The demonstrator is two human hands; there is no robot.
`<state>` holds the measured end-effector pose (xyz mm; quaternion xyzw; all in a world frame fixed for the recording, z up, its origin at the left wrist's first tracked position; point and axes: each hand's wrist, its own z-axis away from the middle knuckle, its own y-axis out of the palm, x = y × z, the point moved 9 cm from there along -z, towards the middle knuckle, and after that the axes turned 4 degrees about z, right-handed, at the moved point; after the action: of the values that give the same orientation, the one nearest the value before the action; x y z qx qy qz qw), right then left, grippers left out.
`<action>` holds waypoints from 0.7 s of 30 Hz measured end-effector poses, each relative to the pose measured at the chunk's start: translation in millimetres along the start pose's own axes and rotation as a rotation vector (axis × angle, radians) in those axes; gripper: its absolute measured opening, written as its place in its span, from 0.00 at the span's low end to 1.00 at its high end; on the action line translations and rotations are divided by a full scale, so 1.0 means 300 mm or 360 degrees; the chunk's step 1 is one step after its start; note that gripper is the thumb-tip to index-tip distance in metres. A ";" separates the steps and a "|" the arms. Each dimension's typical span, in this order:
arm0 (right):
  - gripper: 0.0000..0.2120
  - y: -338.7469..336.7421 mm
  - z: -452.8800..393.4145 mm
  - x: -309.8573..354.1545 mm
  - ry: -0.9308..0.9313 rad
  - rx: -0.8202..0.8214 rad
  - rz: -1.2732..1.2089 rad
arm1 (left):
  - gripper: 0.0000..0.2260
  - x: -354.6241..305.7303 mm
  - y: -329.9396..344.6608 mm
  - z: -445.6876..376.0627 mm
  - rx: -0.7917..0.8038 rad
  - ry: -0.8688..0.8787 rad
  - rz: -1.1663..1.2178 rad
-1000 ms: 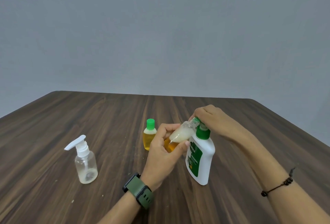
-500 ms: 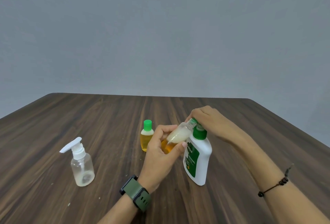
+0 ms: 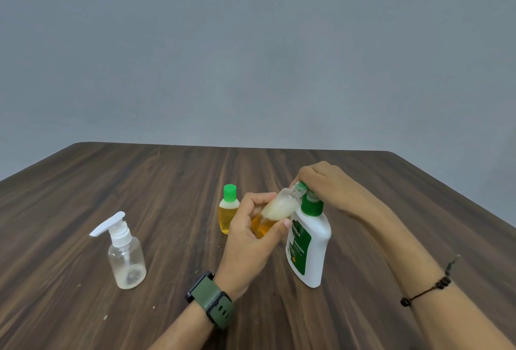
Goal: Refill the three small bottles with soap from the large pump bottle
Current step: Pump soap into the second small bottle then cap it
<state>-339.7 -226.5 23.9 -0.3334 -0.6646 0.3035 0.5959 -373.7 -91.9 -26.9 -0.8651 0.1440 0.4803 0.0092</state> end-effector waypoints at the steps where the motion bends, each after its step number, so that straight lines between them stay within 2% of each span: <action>1: 0.15 -0.006 -0.002 0.005 -0.0016 -0.0001 0.0021 | 0.15 0.000 0.000 -0.001 -0.0003 0.0000 0.0002; 21: 0.19 0.006 -0.007 0.002 -0.0090 -0.0037 0.0006 | 0.15 -0.003 -0.004 -0.001 0.0002 -0.0018 -0.0073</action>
<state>-337.5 -224.9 23.2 -0.3328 -0.6841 0.3063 0.5723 -373.6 -90.5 -26.3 -0.8655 0.1244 0.4847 0.0215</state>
